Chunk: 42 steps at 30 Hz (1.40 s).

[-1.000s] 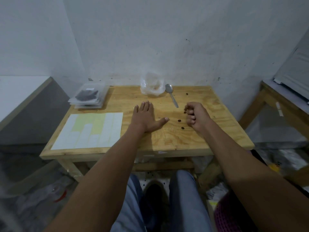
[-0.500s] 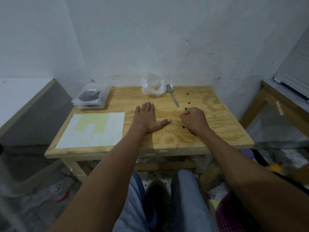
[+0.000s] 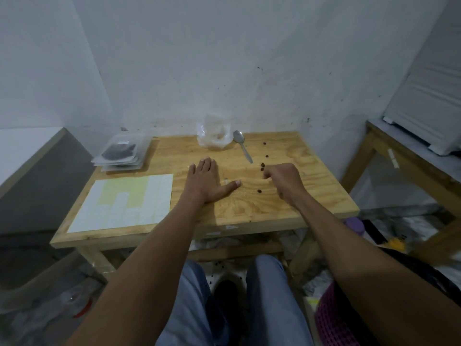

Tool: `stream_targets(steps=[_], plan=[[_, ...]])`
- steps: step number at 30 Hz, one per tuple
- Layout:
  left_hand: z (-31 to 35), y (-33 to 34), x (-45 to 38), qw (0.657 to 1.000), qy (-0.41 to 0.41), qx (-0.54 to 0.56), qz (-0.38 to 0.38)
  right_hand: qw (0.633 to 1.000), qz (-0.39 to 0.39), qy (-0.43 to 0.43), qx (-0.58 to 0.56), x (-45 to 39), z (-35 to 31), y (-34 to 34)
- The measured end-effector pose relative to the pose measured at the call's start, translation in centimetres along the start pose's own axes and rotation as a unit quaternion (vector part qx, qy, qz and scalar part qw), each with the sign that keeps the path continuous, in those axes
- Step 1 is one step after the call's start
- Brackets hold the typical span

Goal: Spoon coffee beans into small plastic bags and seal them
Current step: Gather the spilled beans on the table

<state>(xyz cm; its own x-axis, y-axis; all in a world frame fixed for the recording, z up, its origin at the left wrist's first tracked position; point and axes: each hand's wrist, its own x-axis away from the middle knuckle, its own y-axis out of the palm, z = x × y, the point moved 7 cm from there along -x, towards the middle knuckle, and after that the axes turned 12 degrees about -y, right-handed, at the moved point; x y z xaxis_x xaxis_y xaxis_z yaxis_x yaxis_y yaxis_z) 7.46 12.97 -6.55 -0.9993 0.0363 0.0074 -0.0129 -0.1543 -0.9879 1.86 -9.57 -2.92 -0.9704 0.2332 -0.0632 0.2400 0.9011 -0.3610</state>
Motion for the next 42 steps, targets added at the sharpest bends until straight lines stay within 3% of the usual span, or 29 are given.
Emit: stream_targets(steps=[3, 13, 15, 17, 18, 20, 22, 23, 26, 28, 30, 32, 34, 42], plan=[[0.0, 0.1, 0.0, 1.0, -0.001, 0.0, 0.0, 0.967, -0.013, -0.168, 0.194, 0.7, -1.0, 0.5], [0.1, 0.0, 0.2, 1.0, -0.005, 0.0, 0.005, 0.928, -0.05, -0.221, 0.295, 1.5, -0.9, 1.9], [0.0, 0.0, 0.1, 1.0, -0.004, -0.001, 0.004, 0.959, -0.001, -0.178, 0.22, 0.8, -1.3, 1.2], [0.0, 0.1, 0.1, 1.0, -0.004, 0.0, 0.005, 0.996, 0.067, -0.054, 0.017, -0.1, -0.5, 0.1], [0.0, 0.1, 0.1, 1.0, -0.004, 0.0, 0.004, 0.988, 0.086, 0.024, -0.123, -0.3, 0.2, 0.0], [-0.1, 0.1, 0.1, 1.0, -0.004, 0.001, 0.002, 0.923, 0.095, 0.124, -0.351, -0.5, 0.6, 0.2], [-0.1, 0.1, 0.0, 1.0, -0.003, 0.001, 0.002, 0.88, 0.087, 0.147, -0.443, -1.0, 0.6, -0.1], [-0.1, 0.1, 0.0, 1.0, -0.002, 0.001, 0.002, 0.88, 0.084, 0.144, -0.445, -1.3, 0.7, -0.5], [-0.1, 0.1, -0.1, 1.0, -0.002, 0.002, 0.003, 0.92, 0.095, 0.141, -0.352, -1.4, 1.0, -1.9], [-0.1, 0.2, -0.1, 1.0, -0.001, 0.003, 0.002, 0.967, 0.111, 0.113, -0.198, -1.3, 0.9, -3.4], [-0.1, 0.2, -0.1, 1.0, 0.0, 0.001, 0.003, 0.992, 0.121, 0.03, -0.005, -1.2, 0.3, -4.5], [-0.2, 0.2, -0.2, 1.0, -0.002, 0.0, 0.001, 0.985, 0.101, -0.053, 0.134, -1.0, -0.3, -4.5], [-0.1, 0.3, -0.2, 1.0, -0.003, -0.002, 0.001, 0.973, 0.092, -0.083, 0.195, -1.0, 0.2, -4.4], [0.0, -0.1, 0.1, 1.0, 0.001, 0.0, 0.008, 0.953, 0.061, -0.134, 0.265, -1.5, 0.5, -3.3]])
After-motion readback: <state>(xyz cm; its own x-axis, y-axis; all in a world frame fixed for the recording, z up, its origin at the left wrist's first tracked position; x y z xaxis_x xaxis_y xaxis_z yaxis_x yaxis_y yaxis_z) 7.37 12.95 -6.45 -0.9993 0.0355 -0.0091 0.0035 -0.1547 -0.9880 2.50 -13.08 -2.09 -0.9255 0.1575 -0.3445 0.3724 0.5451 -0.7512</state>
